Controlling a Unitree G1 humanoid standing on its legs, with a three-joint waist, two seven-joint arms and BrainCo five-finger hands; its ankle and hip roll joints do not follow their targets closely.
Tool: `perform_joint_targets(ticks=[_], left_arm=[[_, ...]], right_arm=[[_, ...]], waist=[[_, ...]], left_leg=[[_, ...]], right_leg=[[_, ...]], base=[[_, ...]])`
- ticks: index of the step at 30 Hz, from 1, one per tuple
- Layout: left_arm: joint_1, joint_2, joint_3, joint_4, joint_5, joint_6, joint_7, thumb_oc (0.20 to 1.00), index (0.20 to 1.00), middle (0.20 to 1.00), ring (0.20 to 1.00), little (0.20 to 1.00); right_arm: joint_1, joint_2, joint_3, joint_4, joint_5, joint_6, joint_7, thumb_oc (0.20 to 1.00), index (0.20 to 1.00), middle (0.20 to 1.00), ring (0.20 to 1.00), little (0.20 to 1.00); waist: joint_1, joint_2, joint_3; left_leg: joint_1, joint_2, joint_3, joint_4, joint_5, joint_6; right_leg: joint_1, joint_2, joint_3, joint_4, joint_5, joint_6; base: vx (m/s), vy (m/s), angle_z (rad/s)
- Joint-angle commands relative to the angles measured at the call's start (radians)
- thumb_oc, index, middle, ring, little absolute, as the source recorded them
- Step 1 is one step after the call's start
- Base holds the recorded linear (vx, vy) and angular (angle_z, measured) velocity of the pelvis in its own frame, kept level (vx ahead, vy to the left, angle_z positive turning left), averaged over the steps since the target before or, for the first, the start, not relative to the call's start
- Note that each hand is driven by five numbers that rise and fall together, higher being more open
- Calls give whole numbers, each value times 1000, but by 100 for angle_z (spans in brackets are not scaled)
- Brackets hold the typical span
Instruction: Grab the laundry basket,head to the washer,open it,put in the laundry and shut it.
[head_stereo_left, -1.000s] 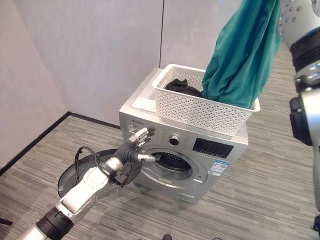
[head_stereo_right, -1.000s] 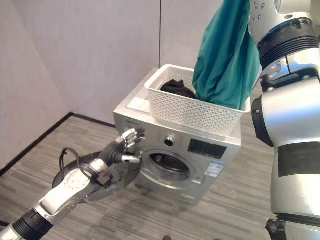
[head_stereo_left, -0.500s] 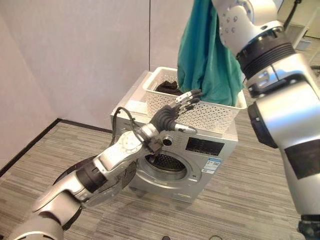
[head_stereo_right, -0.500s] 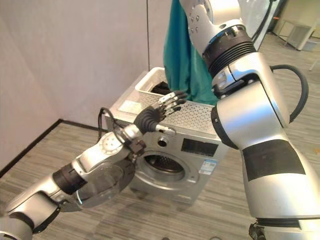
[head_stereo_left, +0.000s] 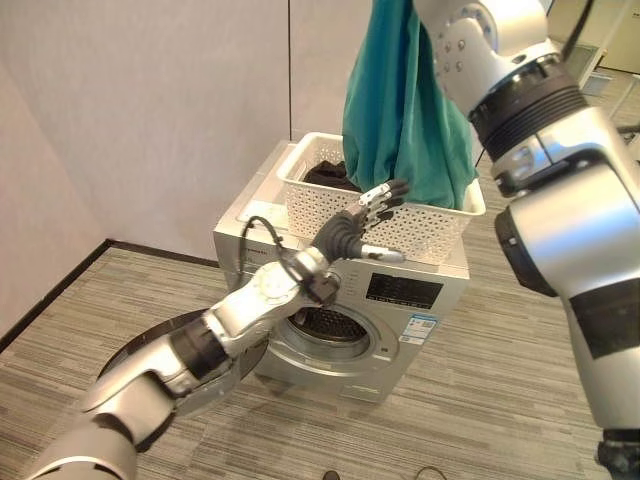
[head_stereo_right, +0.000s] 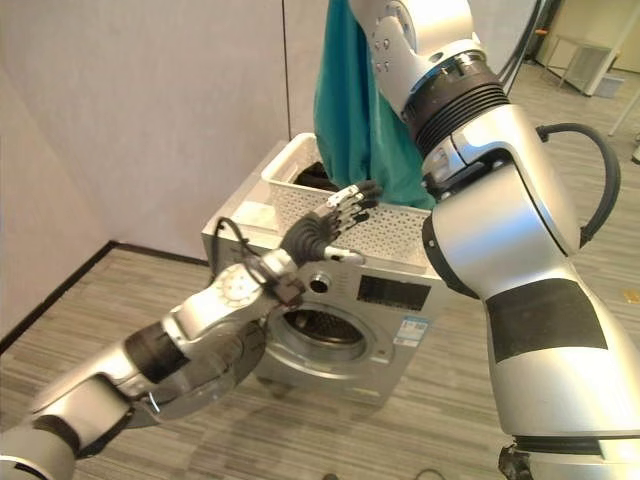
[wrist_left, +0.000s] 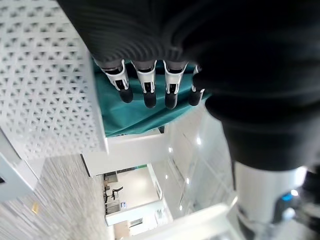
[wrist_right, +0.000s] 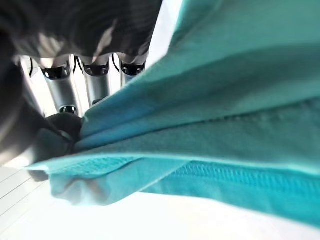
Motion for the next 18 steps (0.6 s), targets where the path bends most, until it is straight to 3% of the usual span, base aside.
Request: perform_joint_targets(ticks=[1, 4, 9, 18], left_arm=[[73, 32, 132, -20, 29, -65, -4, 1000, 1000, 1000, 1000, 1000], [117, 43, 195, -11, 77, -65, 25, 1000, 1000, 1000, 1000, 1000], [90, 15, 204, 47, 117, -66, 57, 1000, 1000, 1000, 1000, 1000], [-127, -182, 87, 371, 151, -64, 115, 1000, 1000, 1000, 1000, 1000]], right_arm=[[-196, -76, 22, 103, -24, -44, 19, 200, 200, 200, 200, 200], [-191, -106, 23, 112, -31, -41, 21, 200, 200, 200, 200, 200], [-162, -102, 2, 82, -22, -56, 16, 200, 200, 200, 200, 200], [-128, 6, -24, 51, -2, -70, 5, 200, 200, 200, 200, 200]], waist=[[23, -56, -31], [34, -63, -33], [34, -65, -38], [-3, -65, -45]], left_leg=[[60, 16, -36, -1, -84, -39], [61, 16, -41, 0, -85, -40], [64, 18, -43, 1, -87, -40], [68, 24, -28, -1, -85, -42]], right_leg=[[128, -63, 25, -2, -116, 118], [133, -63, 14, -2, -118, 118], [135, -63, 13, -2, -119, 117], [131, -59, 28, -2, -116, 114]], base=[[0, -12, 5], [-4, -17, 4], [-1, -4, 1], [0, 0, 0]])
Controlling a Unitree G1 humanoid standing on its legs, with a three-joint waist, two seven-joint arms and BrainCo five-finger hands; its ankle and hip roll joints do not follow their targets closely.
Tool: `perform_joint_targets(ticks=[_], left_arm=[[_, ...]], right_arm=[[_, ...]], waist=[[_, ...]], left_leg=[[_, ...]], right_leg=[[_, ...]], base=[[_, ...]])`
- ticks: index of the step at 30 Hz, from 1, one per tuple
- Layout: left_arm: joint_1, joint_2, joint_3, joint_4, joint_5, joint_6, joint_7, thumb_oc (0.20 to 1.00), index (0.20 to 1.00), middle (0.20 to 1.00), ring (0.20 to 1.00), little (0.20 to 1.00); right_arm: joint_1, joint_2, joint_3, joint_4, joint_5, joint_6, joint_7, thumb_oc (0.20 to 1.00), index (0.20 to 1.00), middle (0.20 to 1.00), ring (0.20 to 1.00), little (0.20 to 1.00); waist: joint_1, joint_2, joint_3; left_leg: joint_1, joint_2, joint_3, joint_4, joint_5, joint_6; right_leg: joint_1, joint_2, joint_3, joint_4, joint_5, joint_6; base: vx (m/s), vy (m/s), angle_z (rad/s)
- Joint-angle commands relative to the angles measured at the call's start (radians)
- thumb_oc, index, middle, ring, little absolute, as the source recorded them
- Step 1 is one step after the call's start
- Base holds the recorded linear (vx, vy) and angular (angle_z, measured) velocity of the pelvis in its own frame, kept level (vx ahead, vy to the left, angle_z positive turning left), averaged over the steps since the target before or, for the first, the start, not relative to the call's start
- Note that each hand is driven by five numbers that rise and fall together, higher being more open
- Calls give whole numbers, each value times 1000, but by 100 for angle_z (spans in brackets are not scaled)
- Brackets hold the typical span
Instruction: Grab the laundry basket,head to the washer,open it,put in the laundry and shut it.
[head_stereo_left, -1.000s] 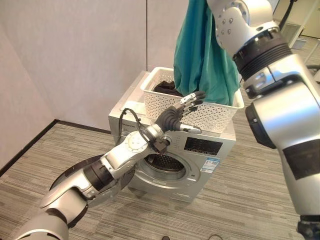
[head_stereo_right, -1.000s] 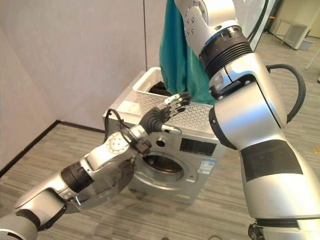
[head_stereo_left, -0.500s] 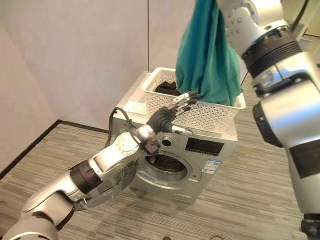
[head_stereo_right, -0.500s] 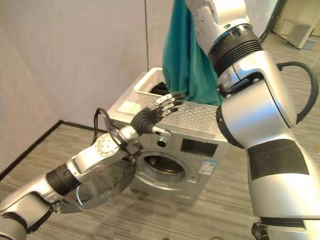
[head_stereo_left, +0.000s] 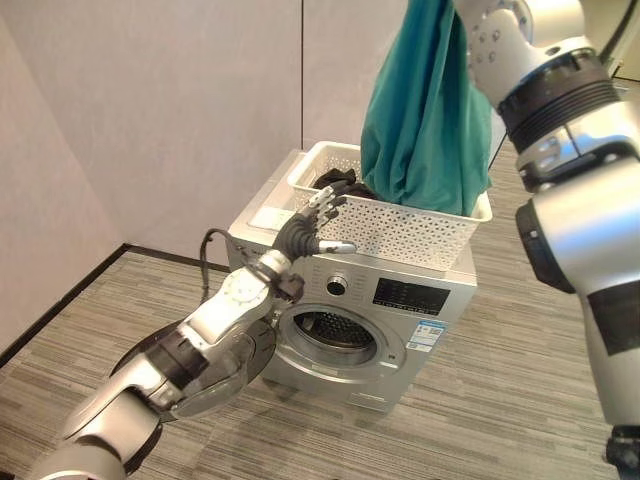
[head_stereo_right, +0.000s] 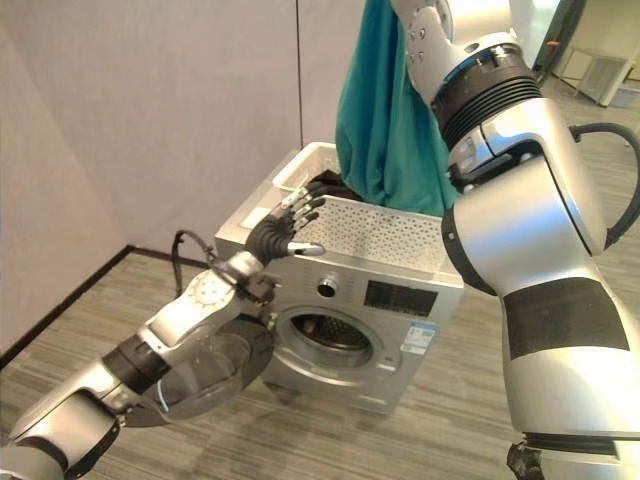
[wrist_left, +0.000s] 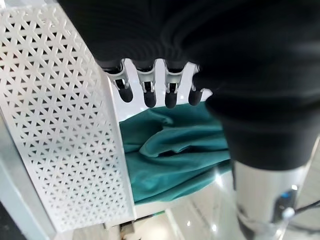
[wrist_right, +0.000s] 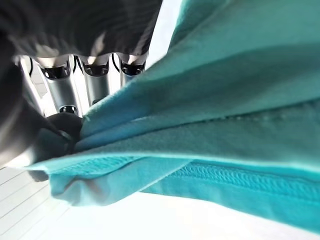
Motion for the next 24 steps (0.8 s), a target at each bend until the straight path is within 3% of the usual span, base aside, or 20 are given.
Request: perform_joint_targets(ticks=[1, 5, 17, 24], left_arm=[[-141, -57, 5, 118, 43, -63, 47, 1000, 1000, 1000, 1000, 1000], [-238, -153, -16, 302, 62, -66, 108, 1000, 1000, 1000, 1000, 1000], [-330, -189, 8, 450, 92, -73, 178, 1000, 1000, 1000, 1000, 1000], [-447, -332, -2, 683, 89, -38, 245, 1000, 1000, 1000, 1000, 1000]], right_arm=[[-123, 14, -17, 31, -1, -67, 7, 200, 200, 200, 200, 200], [-114, 54, -2, 18, 10, -71, 8, 200, 200, 200, 200, 200], [-114, 82, 33, 7, 28, -69, 16, 200, 200, 200, 200, 200], [-59, 159, 6, -22, 74, -85, 7, 200, 200, 200, 200, 200]], waist=[[-9, -69, -39], [-33, -64, -41], [-53, -64, -36], [-79, -64, -40]], left_leg=[[53, 26, -20, -1, -83, -42], [60, 33, -7, -1, -94, -45], [70, 48, 34, -1, -94, -52], [76, 52, 36, -1, -93, -55]], right_leg=[[113, -58, 36, -1, -114, 117], [111, -50, 47, -1, -121, 117], [102, -40, 74, -1, -111, 118], [107, -35, 75, -1, -112, 115]], base=[[0, 0, 0], [6, -6, -6], [-5, -10, -13], [-4, -2, -1]])
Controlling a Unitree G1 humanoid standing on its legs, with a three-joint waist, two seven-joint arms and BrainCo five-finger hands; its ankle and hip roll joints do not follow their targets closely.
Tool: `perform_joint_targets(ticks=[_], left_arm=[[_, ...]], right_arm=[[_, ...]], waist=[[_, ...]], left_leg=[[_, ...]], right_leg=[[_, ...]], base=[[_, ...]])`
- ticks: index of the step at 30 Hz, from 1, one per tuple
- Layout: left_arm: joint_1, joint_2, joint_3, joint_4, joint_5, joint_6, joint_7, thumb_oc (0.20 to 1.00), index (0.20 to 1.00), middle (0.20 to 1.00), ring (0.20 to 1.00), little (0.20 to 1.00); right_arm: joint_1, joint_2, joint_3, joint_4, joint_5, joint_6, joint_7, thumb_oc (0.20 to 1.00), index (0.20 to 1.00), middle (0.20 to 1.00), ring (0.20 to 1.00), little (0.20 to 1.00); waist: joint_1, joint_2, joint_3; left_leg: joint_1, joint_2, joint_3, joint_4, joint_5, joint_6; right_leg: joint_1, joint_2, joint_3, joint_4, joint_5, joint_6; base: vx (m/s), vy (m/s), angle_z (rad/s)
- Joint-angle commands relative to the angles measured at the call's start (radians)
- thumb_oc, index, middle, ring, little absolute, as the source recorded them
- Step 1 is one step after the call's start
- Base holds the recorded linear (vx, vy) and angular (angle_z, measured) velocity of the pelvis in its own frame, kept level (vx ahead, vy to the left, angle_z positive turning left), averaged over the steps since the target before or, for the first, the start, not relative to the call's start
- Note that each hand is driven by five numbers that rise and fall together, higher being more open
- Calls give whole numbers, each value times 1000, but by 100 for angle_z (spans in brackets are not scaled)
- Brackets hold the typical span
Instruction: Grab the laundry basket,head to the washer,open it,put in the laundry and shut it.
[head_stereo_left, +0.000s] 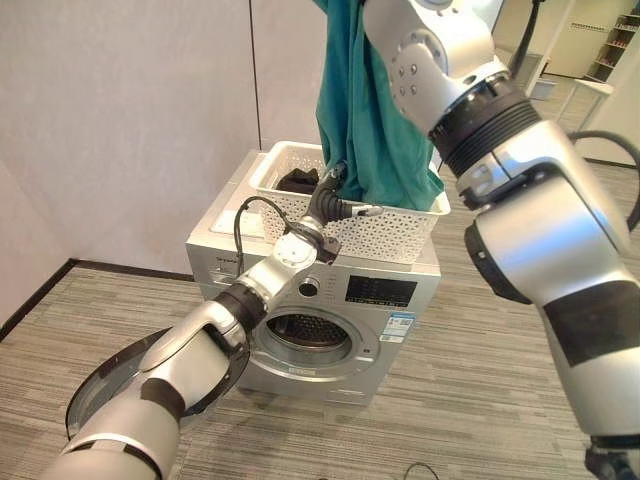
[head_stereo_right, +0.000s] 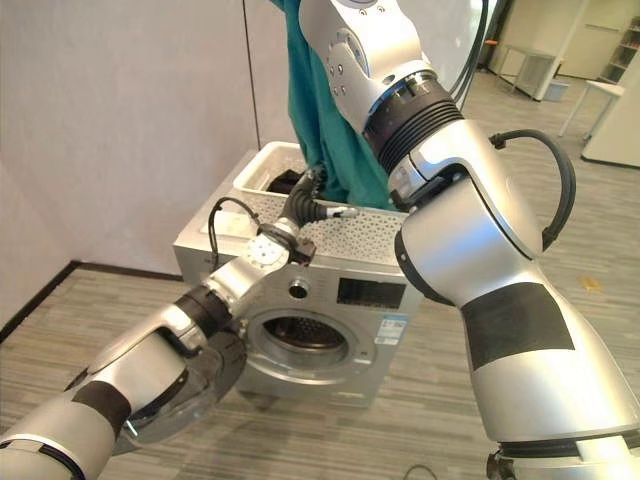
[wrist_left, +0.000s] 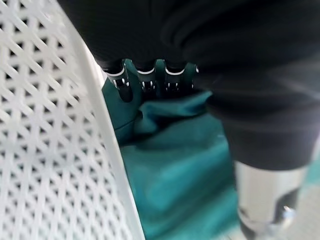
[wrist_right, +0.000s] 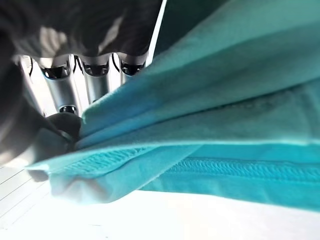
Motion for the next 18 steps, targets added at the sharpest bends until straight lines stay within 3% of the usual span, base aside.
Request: perform_joint_targets(ticks=[1, 8, 18], left_arm=[[-147, -73, 46, 115, 9, -36, 50, 1000, 1000, 1000, 1000, 1000], [-246, -211, 81, 215, -69, -25, 93, 1000, 1000, 1000, 1000, 1000], [-306, -265, 133, 258, -117, -7, 81, 1000, 1000, 1000, 1000, 1000]], right_arm=[[-88, 31, -32, 60, 32, -76, 4, 200, 200, 200, 200, 200], [-5, 115, -35, -89, 55, -101, -8, 200, 200, 200, 200, 200], [93, 106, -8, -309, 35, -102, 1, 200, 200, 200, 200, 200]], waist=[[-9, -27, -17], [-37, -21, -13], [-72, -3, 0]], left_leg=[[72, 44, -28, -1, -85, -59], [72, 51, -10, -1, -85, -61], [83, 60, 26, -1, -89, -65]], right_leg=[[123, -47, 17, -1, -119, 107], [113, -40, 32, -1, -115, 103], [101, -31, 66, -1, -109, 104]], base=[[0, 0, 0], [-11, -9, -7], [-8, -11, -11]])
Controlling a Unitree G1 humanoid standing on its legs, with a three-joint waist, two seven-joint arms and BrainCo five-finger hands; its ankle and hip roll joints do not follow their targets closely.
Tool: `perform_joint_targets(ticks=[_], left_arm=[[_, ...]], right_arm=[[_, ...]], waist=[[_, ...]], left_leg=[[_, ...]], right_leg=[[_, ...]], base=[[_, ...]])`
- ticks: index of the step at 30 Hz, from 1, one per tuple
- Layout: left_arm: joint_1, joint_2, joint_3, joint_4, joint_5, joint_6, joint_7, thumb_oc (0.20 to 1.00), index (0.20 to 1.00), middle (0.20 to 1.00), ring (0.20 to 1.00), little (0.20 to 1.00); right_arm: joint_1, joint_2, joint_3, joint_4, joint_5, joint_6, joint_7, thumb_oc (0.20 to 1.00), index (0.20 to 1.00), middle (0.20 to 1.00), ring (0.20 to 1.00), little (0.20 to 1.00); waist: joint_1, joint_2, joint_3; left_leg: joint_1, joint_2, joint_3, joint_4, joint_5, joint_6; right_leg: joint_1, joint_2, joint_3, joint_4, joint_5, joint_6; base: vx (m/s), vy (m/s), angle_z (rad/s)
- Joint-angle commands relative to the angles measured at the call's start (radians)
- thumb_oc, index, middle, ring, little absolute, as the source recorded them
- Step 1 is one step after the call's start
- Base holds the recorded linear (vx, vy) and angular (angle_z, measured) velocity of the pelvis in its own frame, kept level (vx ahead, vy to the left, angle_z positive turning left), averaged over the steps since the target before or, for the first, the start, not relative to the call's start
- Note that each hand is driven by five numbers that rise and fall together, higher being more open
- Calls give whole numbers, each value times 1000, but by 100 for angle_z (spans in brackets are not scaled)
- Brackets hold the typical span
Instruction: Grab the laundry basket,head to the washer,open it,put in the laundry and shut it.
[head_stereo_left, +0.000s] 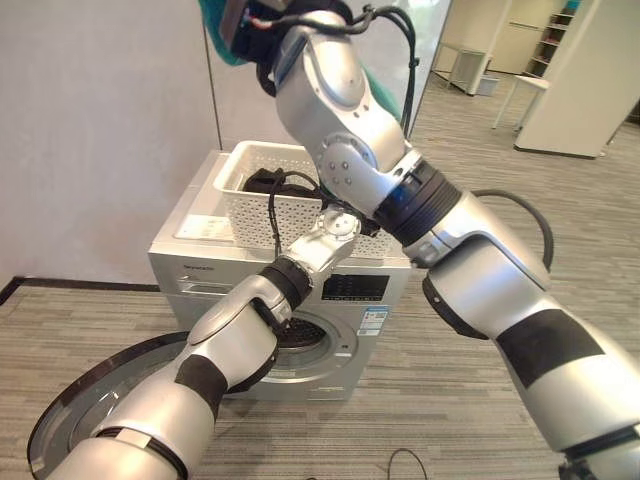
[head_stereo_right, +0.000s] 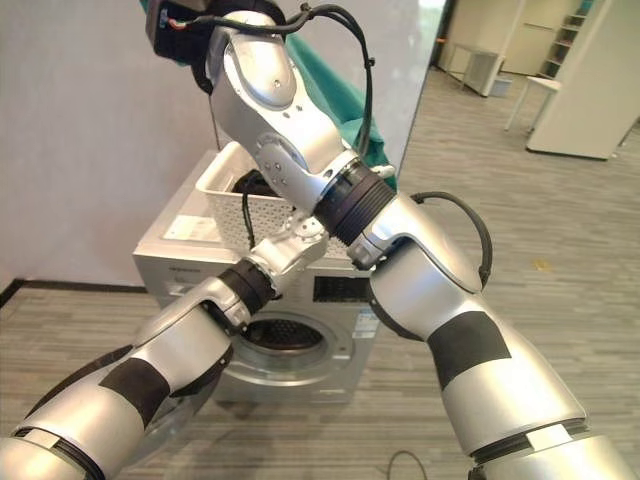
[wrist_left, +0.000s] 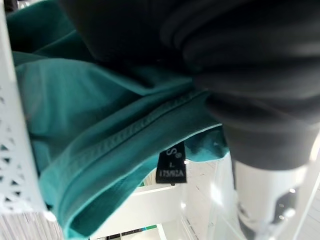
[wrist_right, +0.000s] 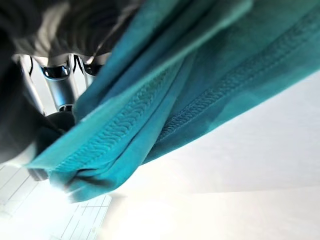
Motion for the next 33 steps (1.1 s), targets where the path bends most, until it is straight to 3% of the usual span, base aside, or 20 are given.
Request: perform_joint_targets(ticks=[1, 8, 9, 10, 11, 12, 13, 16, 22, 23, 24, 31, 33], left_arm=[[-142, -79, 74, 147, -34, -23, -7, 1000, 1000, 1000, 1000, 1000], [-138, -79, 94, 188, -55, -5, -33, 1000, 1000, 1000, 1000, 1000], [-138, -80, 98, 195, -56, -1, -34, 934, 934, 934, 934, 934], [-142, -76, 105, 204, -56, 3, -36, 520, 520, 520, 520, 520], [-143, -76, 108, 211, -55, 9, -38, 498, 498, 498, 498, 498], [-148, -78, 115, 220, -59, 13, -38, 426, 426, 426, 426, 426], [-152, -81, 122, 225, -62, 17, -38, 200, 200, 200, 200, 200], [-163, -76, 152, 239, -47, 31, -34, 200, 200, 200, 200, 200], [-176, -60, 187, 247, -32, 34, -37, 200, 200, 200, 200, 200], [-180, -54, 194, 242, -33, 31, -43, 200, 200, 200, 200, 200], [-187, -51, 197, 238, -33, 29, -47, 200, 200, 200, 200, 200], [-222, 37, 205, 159, -33, -8, -63, 200, 200, 200, 200, 200], [-230, 126, 196, 15, -13, -48, -69, 200, 200, 200, 200, 200]], right_arm=[[-112, -19, -30, 94, 2, -62, 11, 200, 200, 200, 200, 200], [-80, -21, -44, 63, 22, -67, 19, 200, 200, 200, 200, 200], [-71, -17, -48, 51, 23, -69, 16, 200, 200, 200, 200, 200], [-59, -12, -49, 31, 19, -70, 15, 200, 200, 200, 200, 200], [-50, -10, -48, 16, 15, -71, 14, 200, 200, 200, 200, 200], [-37, -3, -47, -6, 12, -73, 11, 200, 200, 200, 200, 200], [-22, 7, -47, -27, 13, -77, 7, 200, 200, 200, 200, 200], [28, 9, -26, -157, -10, -75, 22, 200, 200, 200, 200, 200], [40, -39, 8, -240, -16, -62, 59, 200, 200, 200, 200, 200], [35, -49, 21, -257, -5, -53, 96, 310, 310, 310, 310, 310], [27, -69, 35, -264, -2, -51, 108, 1000, 1000, 1000, 1000, 1000], [36, -237, 57, -360, -85, -14, 146, 1000, 1000, 1000, 1000, 1000], [54, -407, 35, -375, -209, 13, 154, 1000, 1000, 1000, 1000, 1000]], waist=[[7, 15, 1], [-9, 30, 7], [-12, 32, 9], [-17, 35, 9], [-21, 37, 10], [-25, 39, 11], [-31, 40, 12], [-45, 45, 13], [-51, 49, 14], [-51, 48, 15], [-50, 49, 15], [-52, 66, 17], [-43, 79, 18]], left_leg=[[68, 58, -27, -1, -74, -66], [74, 62, -14, -1, -73, -68], [74, 62, -12, -1, -72, -68], [73, 63, -10, -1, -72, -69], [73, 64, -7, -1, -71, -69], [73, 65, -4, -1, -71, -69], [72, 64, 0, -1, -71, -70], [70, 65, 8, -1, -69, -71], [67, 67, 19, -1, -68, -72], [66, 66, 19, -1, -67, -73], [66, 66, 18, -1, -66, -73], [65, 62, 17, -1, -67, -71], [67, 58, 11, -1, -70, -67]], right_leg=[[102, -39, 12, -1, -114, 96], [102, -35, 26, -1, -114, 93], [101, -35, 27, -1, -114, 93], [98, -34, 30, -1, -114, 93], [97, -34, 31, -1, -113, 93], [95, -33, 33, -1, -112, 93], [93, -31, 36, -1, -111, 94], [87, -30, 45, -1, -107, 95], [80, -28, 53, -1, -103, 95], [80, -28, 53, -1, -103, 95], [80, -29, 51, -1, -103, 95], [80, -35, 48, -1, -101, 99], [86, -42, 40, -1, -100, 104]], base=[[-10, -8, -13], [-2, -9, -8], [0, 0, 0], [-7, -9, -4], [-5, -10, -6], [-9, -13, -6], [-11, -13, -9], [-15, -20, -8], [-6, -10, -4], [0, 0, 0], [0, 0, 0], [0, 0, 0], [0, 0, 0]])
